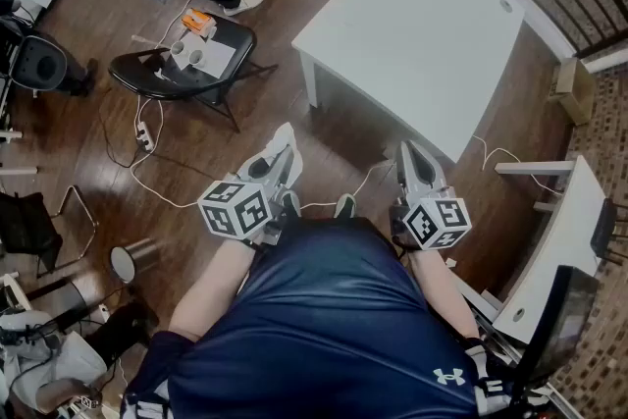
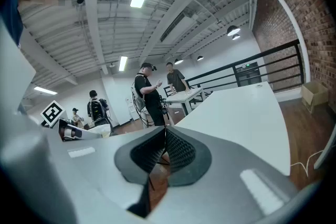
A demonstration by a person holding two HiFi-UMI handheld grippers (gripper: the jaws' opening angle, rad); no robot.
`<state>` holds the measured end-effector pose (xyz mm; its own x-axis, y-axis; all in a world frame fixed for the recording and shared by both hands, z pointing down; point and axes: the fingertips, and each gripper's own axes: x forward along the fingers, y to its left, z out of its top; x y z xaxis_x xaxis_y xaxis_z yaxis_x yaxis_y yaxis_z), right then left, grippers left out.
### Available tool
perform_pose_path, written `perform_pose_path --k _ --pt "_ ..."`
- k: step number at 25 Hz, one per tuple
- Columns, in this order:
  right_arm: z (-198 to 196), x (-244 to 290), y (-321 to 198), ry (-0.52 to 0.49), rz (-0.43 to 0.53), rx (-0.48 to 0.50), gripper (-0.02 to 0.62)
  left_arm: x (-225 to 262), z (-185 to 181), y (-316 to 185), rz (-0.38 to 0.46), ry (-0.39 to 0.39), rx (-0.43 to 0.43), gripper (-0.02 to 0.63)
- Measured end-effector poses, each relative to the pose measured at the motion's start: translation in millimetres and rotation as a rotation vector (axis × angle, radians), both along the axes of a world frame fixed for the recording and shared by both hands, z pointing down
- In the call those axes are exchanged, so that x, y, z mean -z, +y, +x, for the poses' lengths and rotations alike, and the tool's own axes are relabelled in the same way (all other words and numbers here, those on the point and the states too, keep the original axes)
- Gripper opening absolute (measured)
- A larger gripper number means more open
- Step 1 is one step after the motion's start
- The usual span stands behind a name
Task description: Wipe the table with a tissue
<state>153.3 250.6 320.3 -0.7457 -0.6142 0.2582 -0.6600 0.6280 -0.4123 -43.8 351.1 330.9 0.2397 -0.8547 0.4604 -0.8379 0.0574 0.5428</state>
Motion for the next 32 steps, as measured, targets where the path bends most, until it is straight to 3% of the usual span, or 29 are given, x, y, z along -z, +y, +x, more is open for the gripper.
perform_pose_path --k 6,9,13,20,23,26,32 --pt "34.3 -1.5 -34.9 -0.006 -0.001 0.008 0.012 18.6 21.3 -53.2 0.079 -0.009 0.028 0.009" --pt "40.5 -9.7 -43.7 -0.006 -0.017 0.024 0.012 23.9 19.6 -68.0 0.123 0.039 0.059 0.009" --pt "44.0 -18.5 -58.5 0.0 -0.049 0.02 0.012 24.2 7.6 -86.2 0.153 0.112 0.105 0.009" --pt "27.0 -33.6 -103.2 0.042 -0.069 -0.02 0.012 0.8 -34.3 -140.3 0.126 0.115 0.113 0.009" --pt "12.9 -37.5 -122.9 0.064 -0.069 -0.059 0.011 -13.4 -53.2 -166.6 0.115 0.1 0.071 0.009" --pt "-4.3 -37.0 -147.8 0.082 -0.081 -0.095 0.012 -16.6 -58.7 -201.1 0.112 0.029 -0.028 0.009" --pt "-57.6 -26.9 -189.7 0.114 -0.083 -0.079 0.012 -22.2 -64.1 -259.5 0.106 -0.053 -0.202 0.009"
